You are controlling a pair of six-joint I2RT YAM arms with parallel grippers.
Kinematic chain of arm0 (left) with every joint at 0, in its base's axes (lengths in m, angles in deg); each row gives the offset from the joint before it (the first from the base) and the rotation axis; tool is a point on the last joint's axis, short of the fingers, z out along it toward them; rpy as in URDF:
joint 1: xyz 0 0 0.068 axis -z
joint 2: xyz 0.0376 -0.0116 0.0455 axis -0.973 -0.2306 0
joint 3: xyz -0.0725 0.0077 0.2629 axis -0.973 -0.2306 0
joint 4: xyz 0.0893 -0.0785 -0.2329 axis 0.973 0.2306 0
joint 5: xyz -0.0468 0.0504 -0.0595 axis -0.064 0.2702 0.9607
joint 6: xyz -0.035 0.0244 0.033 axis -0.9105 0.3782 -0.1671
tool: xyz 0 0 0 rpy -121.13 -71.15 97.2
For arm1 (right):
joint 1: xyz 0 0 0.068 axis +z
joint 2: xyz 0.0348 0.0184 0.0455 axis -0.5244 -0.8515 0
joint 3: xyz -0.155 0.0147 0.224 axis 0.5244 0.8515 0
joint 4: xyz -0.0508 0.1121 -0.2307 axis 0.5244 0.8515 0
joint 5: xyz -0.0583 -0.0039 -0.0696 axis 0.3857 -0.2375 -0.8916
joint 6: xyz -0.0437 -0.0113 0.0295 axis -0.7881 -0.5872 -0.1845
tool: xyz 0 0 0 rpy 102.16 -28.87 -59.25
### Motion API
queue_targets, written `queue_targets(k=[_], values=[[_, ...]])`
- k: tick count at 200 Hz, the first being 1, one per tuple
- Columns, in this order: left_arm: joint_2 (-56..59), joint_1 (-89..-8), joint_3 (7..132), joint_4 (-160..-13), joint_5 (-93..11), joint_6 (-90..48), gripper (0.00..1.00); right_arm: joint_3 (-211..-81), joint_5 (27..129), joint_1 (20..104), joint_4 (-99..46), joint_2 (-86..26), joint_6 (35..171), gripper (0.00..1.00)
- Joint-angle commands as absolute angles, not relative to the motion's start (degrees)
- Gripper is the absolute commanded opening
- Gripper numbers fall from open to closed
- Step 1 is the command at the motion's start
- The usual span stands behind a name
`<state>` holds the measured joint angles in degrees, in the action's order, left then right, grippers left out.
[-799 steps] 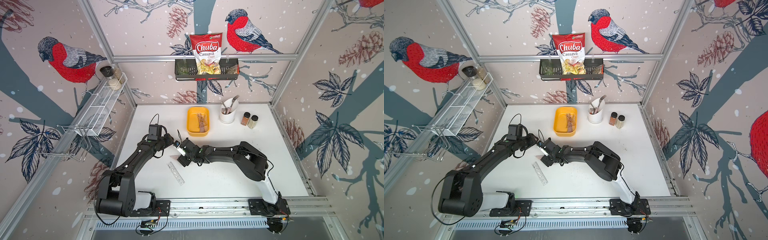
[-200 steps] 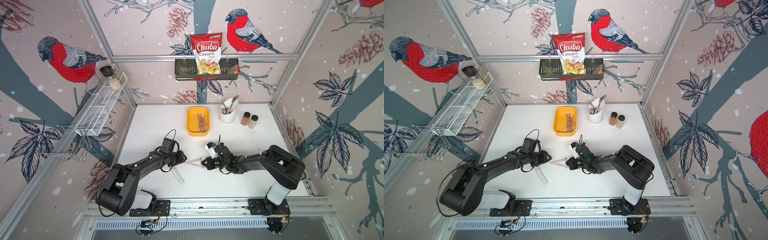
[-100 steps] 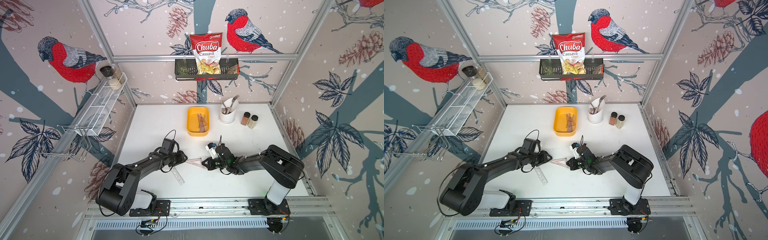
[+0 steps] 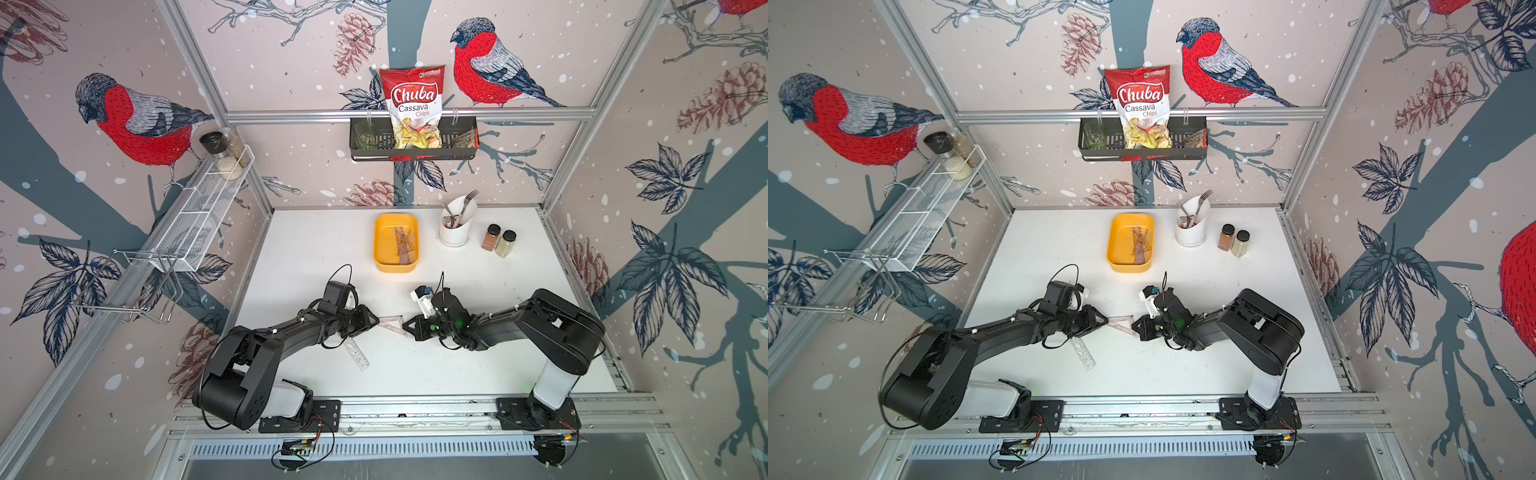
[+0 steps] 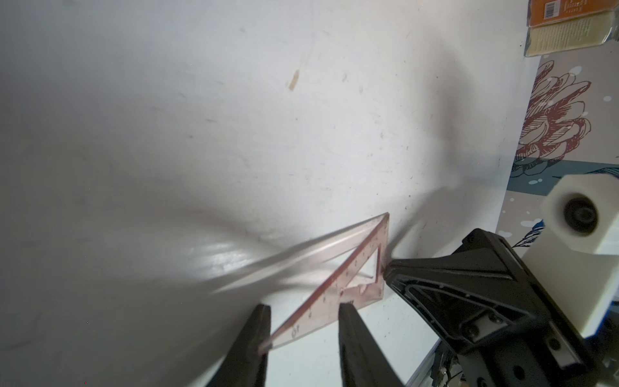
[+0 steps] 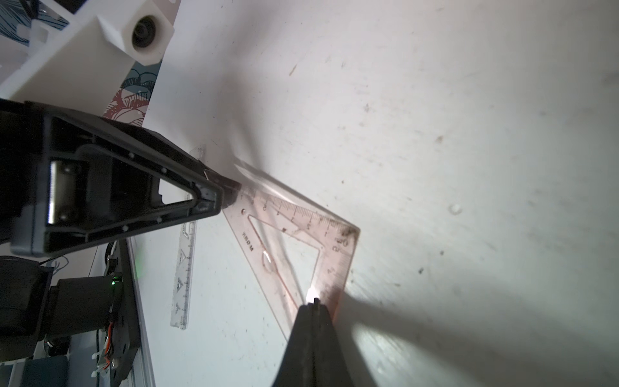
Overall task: Put the scattered rulers into the storage box
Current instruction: Pick up the ruler from the center of the board.
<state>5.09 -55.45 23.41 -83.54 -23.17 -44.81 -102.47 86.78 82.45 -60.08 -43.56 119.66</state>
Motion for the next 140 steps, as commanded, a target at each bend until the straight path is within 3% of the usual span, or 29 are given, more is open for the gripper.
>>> queue_targets(k=[1,46,140], values=[[4.5,-55.3,23.4,-85.2,-22.2,-45.1,0.33,-102.1,86.3,82.5,-56.9,-44.0,118.8,0.06],[2.9,-55.3,24.2,-86.4,-23.3,-45.1,0.32,-101.3,86.4,82.4,-57.5,-43.9,118.8,0.05],[1.2,-55.3,24.5,-90.3,-24.1,-46.4,0.52,-100.8,86.9,82.1,-58.0,-43.9,118.5,0.02]])
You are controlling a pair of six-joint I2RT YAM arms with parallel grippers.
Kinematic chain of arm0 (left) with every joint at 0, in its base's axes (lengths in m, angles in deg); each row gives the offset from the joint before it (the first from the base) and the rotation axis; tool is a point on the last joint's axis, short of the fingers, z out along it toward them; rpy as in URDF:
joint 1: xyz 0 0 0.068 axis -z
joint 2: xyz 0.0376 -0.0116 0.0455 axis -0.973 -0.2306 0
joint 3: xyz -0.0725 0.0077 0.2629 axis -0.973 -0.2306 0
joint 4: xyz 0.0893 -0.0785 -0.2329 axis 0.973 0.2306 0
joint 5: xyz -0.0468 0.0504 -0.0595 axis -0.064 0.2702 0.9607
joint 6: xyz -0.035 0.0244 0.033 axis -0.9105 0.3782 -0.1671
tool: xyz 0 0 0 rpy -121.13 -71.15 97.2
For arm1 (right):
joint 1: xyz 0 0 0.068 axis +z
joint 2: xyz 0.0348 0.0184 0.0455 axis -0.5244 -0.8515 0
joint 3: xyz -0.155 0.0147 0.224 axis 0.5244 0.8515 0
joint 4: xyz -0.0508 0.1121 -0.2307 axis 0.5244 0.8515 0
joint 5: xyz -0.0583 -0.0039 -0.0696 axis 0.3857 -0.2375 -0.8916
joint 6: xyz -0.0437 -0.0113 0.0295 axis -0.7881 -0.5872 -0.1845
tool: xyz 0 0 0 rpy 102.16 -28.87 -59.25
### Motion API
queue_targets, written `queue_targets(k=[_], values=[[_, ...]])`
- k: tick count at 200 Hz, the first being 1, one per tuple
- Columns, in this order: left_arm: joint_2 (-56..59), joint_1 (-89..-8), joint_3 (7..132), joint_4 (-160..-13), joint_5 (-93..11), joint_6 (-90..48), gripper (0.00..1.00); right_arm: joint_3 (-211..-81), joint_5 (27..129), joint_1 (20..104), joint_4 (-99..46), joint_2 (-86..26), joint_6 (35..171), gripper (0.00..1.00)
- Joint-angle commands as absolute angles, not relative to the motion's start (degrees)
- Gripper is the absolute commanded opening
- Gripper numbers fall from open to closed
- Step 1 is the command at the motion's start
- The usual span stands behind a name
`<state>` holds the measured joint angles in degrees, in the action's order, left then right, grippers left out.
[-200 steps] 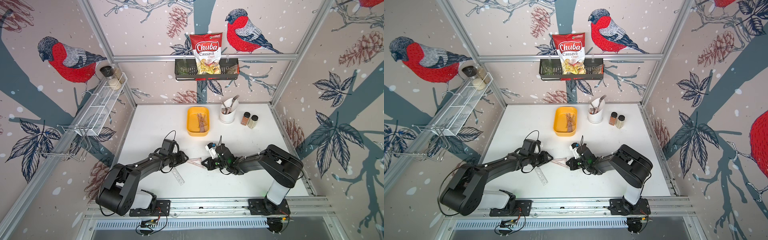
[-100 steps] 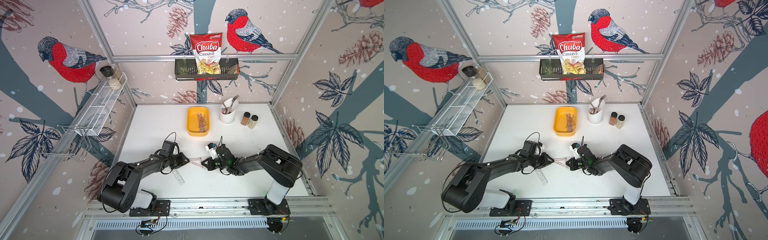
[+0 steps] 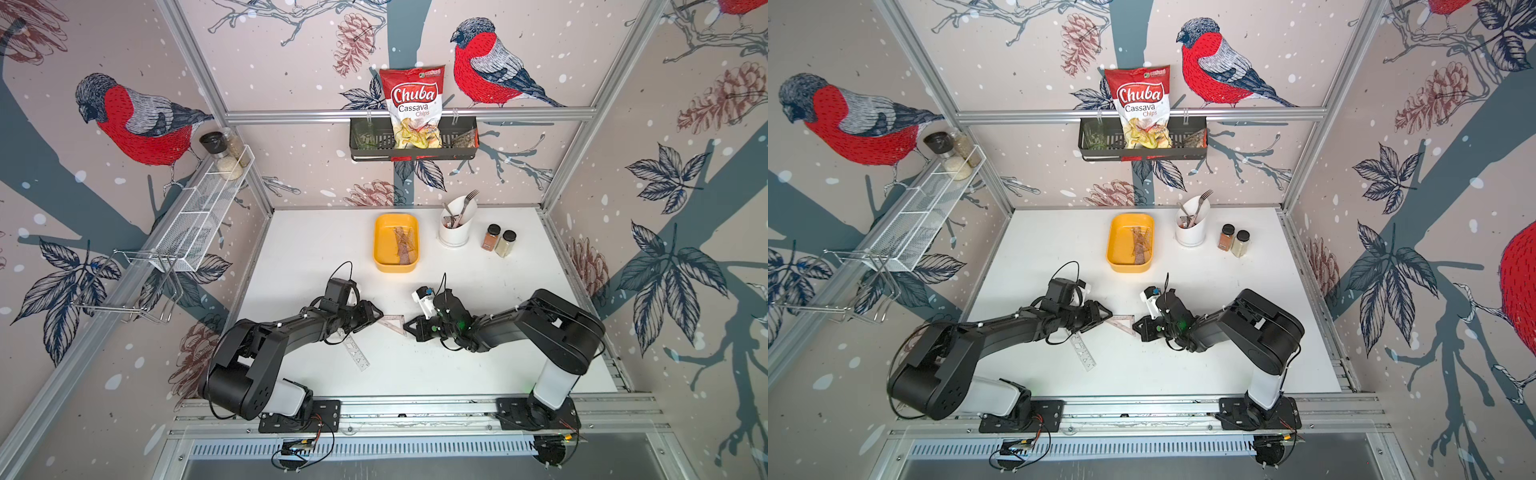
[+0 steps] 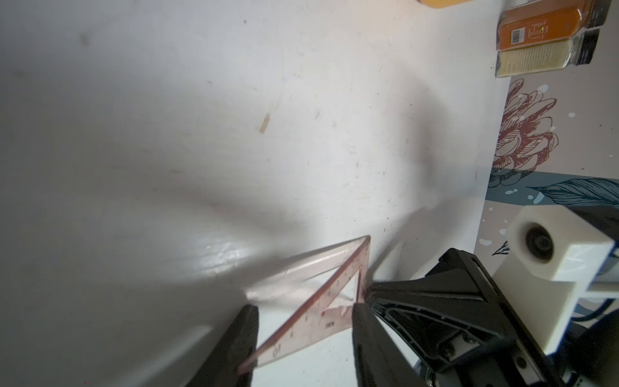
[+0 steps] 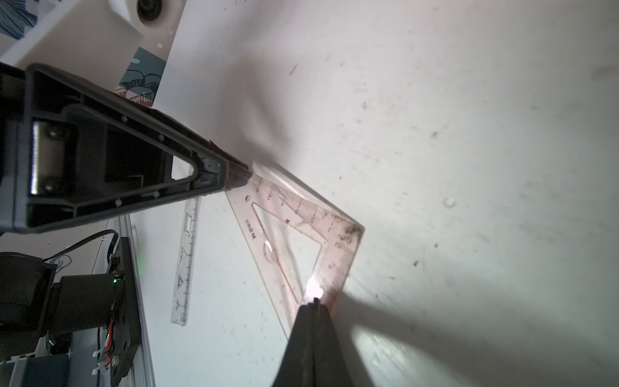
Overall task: Put the scattered rulers into the storage box
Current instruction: Pick up the ruler from the center of the board.
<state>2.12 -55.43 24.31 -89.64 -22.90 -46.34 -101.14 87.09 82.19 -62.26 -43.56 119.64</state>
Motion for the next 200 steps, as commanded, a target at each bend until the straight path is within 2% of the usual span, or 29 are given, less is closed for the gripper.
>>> queue_targets(k=[1,21,46,123,164,200], values=[[1.2,-55.3,24.5,-90.3,-24.1,-46.4,0.52,-100.8,86.9,82.2,-58.0,-43.8,118.5,0.02],[0.7,-55.3,24.5,-90.6,-24.6,-46.4,0.51,-100.6,87.0,82.1,-58.2,-43.9,118.4,0.02],[0.5,-55.2,24.7,-91.2,-24.7,-46.7,0.42,-100.5,87.1,82.1,-58.3,-43.8,118.4,0.02],[0.3,-54.4,25.0,-91.3,-24.1,-47.2,0.00,-100.3,87.3,81.9,-58.1,-43.5,118.4,0.01],[2.8,-54.5,26.0,-88.6,-24.2,-47.0,0.00,-100.2,87.8,80.7,-57.5,-41.5,118.1,0.01],[5.8,-54.5,30.9,-84.3,-23.0,-45.2,0.00,-100.2,88.4,77.0,-53.1,-34.9,115.9,0.07]])
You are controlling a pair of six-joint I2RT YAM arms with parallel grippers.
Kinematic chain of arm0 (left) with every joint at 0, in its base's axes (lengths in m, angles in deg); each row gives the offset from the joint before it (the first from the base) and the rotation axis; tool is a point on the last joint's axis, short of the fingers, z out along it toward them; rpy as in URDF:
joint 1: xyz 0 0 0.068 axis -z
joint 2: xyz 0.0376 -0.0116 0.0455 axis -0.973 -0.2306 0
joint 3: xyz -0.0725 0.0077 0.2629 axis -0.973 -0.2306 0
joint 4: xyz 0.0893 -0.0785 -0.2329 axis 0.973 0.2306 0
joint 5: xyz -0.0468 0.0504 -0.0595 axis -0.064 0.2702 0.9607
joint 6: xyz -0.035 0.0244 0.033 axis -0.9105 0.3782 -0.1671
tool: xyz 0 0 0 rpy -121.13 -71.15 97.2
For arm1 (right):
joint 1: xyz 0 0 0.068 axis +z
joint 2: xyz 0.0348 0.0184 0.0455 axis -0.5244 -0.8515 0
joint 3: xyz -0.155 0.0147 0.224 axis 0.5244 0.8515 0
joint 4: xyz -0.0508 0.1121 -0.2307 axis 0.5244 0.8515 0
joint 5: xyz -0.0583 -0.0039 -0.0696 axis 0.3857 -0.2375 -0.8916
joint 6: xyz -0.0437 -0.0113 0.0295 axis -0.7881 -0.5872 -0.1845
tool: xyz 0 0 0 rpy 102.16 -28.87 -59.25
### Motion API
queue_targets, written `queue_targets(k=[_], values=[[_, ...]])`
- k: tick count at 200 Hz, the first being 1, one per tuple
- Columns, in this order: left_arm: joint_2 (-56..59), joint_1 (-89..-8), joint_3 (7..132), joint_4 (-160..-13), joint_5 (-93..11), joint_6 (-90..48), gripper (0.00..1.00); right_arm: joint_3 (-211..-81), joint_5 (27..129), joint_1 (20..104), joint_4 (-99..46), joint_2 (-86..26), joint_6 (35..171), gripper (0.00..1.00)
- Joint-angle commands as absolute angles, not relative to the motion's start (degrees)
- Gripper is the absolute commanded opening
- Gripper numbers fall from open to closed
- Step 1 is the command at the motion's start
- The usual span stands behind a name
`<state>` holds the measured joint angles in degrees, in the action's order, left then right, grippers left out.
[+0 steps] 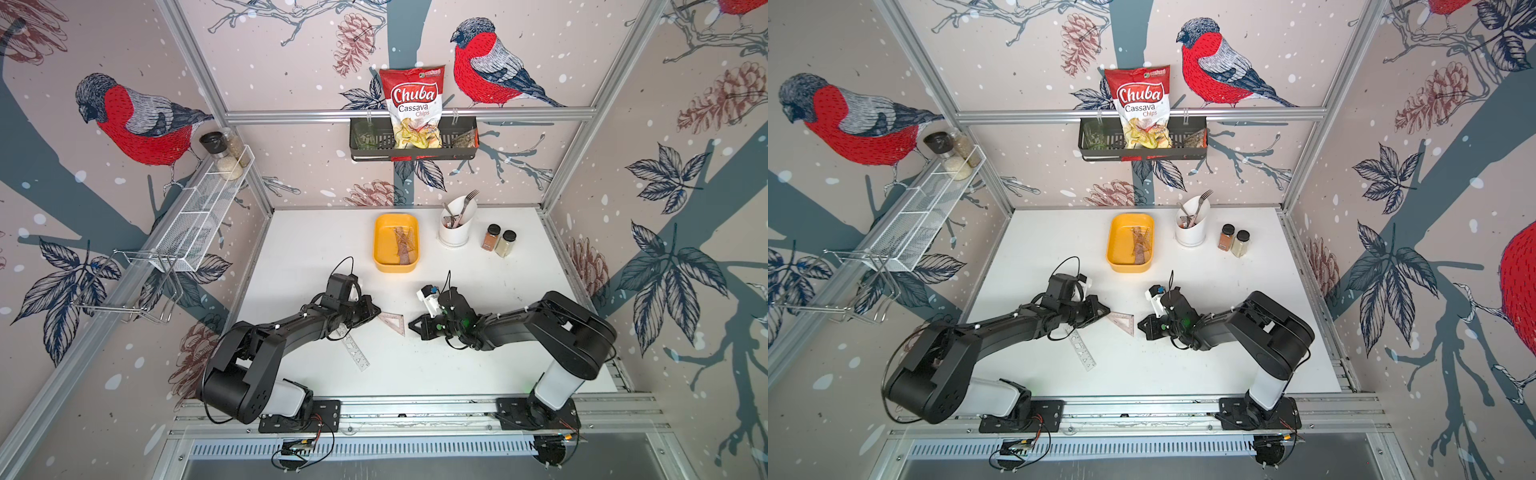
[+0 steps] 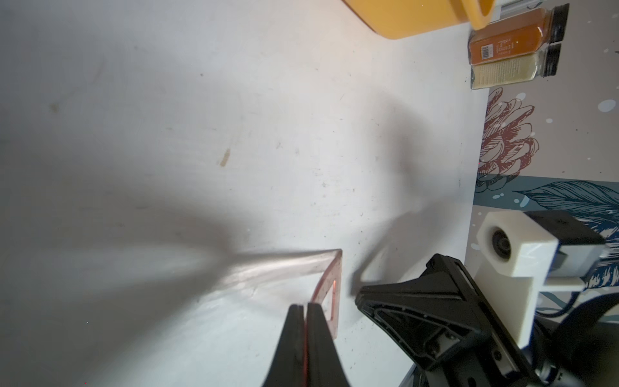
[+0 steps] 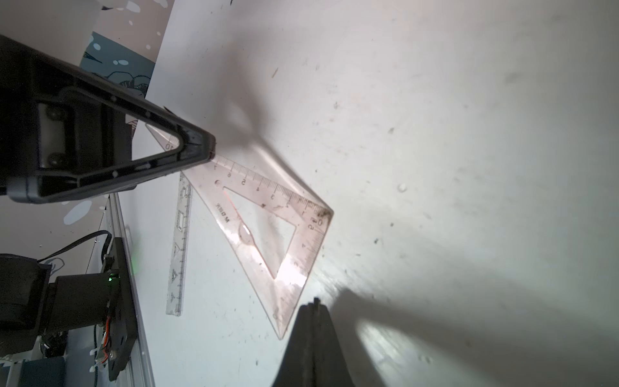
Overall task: Put the scattered rulers into the storage box
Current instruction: Pick up the ruler from the center of the board, then place the ruler in the storage box.
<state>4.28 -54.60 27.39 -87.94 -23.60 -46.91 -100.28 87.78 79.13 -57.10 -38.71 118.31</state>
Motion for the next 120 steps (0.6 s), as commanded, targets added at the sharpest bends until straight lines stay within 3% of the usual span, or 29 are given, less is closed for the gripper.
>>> queue_targets(k=[1,55,120], values=[[5.9,-54.5,31.2,-84.1,-23.0,-45.1,0.00,-100.2,88.4,76.7,-53.0,-34.7,115.8,0.07],[0.7,-56.7,54.0,-73.0,-24.7,-39.5,0.00,-102.3,90.1,69.0,-46.2,-26.7,110.7,0.09],[-23.9,-58.4,86.5,-62.6,-26.5,-32.7,0.00,-106.2,96.5,63.2,-47.1,-29.5,109.5,0.09]])
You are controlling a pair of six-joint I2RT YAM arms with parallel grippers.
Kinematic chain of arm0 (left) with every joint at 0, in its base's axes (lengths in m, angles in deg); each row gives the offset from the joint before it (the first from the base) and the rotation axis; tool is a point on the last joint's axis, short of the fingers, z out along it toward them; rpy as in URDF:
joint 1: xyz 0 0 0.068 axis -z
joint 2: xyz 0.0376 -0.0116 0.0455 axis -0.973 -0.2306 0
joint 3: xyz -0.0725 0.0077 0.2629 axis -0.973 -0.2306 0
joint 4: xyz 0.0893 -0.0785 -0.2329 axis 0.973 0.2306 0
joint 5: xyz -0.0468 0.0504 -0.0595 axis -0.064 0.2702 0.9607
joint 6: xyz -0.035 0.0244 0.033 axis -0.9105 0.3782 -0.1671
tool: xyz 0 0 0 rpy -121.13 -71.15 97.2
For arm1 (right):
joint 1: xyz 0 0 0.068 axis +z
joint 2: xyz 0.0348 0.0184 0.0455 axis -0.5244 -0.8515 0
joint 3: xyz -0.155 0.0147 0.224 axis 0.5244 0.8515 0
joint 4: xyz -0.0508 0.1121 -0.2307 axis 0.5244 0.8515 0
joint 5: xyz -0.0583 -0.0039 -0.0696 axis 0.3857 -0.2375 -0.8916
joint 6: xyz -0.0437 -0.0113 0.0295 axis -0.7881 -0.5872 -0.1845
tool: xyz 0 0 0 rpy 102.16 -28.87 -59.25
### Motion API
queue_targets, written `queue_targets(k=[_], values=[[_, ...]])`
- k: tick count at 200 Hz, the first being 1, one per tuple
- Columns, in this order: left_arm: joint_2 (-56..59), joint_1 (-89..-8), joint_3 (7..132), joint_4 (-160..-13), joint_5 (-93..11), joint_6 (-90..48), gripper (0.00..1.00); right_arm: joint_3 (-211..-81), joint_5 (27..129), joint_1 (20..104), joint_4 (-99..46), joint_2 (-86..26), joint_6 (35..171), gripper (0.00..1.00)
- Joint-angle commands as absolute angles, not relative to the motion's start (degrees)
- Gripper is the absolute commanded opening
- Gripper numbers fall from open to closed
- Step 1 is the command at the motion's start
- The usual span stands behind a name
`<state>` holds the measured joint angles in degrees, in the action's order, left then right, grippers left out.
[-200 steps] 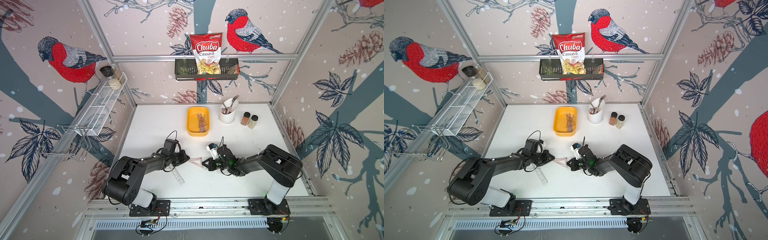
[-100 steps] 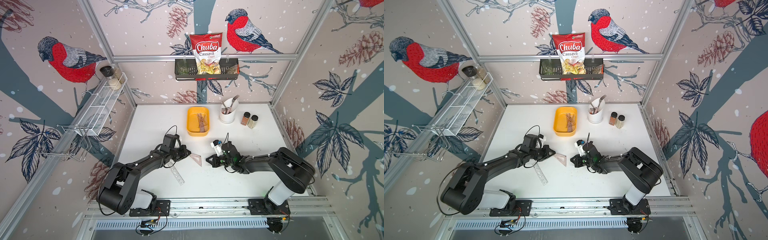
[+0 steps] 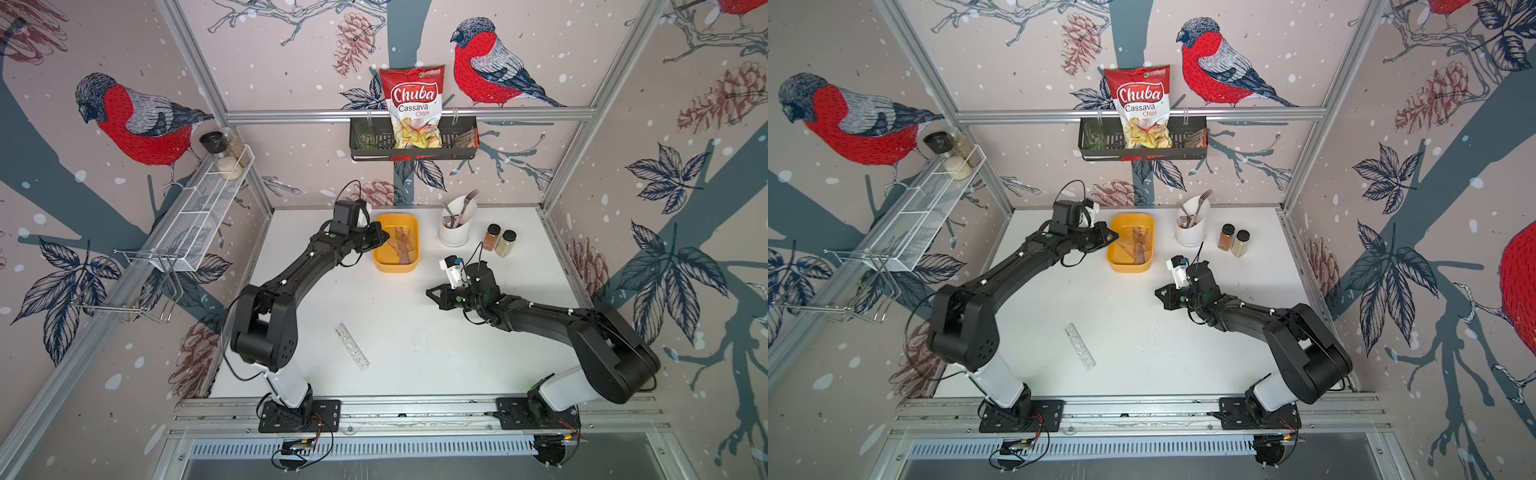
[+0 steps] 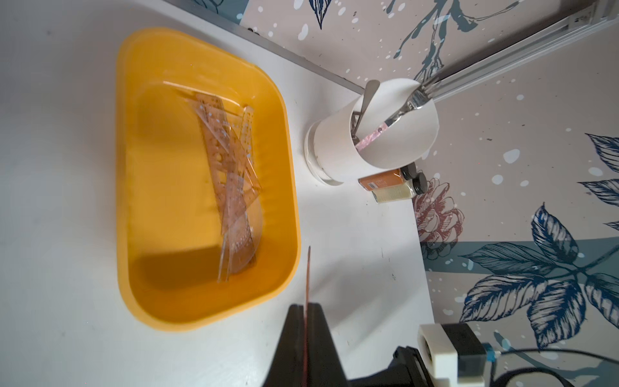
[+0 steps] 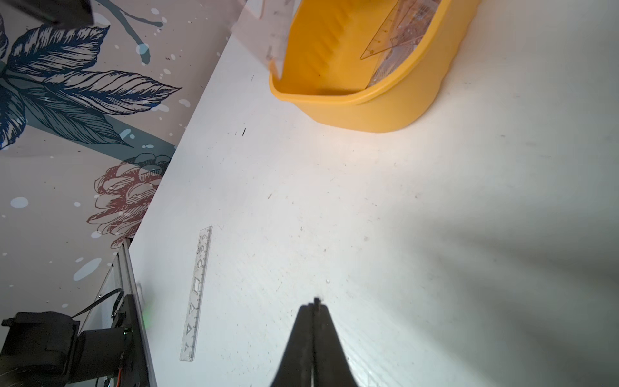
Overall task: Put the scattered rulers into the storage box
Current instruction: Place the ruler in the storage box.
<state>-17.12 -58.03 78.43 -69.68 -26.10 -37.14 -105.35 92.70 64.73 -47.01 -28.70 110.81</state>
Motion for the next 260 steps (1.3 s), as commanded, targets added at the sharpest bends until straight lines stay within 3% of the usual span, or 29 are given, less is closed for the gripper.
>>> queue_targets(k=[1,85,207,260], values=[[-24.2,-58.4,87.0,-62.4,-26.5,-32.6,0.00,-106.3,96.6,63.1,-47.1,-29.6,109.5,0.09],[-39.3,-57.5,104.0,-55.2,-28.1,-29.8,0.00,-106.4,101.4,58.8,-50.2,-32.6,109.9,0.09],[-43.5,-56.5,105.8,-53.7,-27.4,-28.4,0.00,-106.2,102.9,58.6,-52.0,-33.9,110.6,0.09],[-44.5,-56.3,106.4,-53.2,-27.2,-27.7,0.16,-106.5,103.0,58.5,-52.0,-34.0,110.5,0.09]])
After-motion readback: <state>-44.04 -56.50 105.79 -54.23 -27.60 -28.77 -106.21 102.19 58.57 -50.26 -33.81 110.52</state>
